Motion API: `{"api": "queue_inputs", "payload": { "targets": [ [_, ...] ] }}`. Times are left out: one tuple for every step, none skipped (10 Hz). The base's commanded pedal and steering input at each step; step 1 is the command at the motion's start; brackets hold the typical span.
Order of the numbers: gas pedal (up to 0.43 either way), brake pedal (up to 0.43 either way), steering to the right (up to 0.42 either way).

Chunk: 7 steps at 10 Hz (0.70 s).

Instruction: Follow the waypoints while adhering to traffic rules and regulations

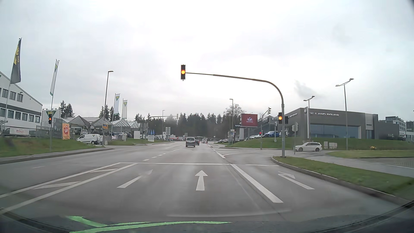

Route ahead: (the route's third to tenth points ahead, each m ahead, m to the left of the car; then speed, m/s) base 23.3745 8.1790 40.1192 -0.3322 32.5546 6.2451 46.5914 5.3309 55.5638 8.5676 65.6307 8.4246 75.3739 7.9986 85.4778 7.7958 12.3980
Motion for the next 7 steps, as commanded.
{"api": "queue_inputs", "payload": {
  "targets": [
    [0.189, 0.0, -0.001],
    [0.189, 0.0, -0.002],
    [0.189, 0.0, -0.003],
    [0.189, 0.0, -0.003],
    [0.189, 0.0, -0.003],
    [0.177, 0.0, -0.003],
    [0.177, 0.0, -0.003]
  ]
}}
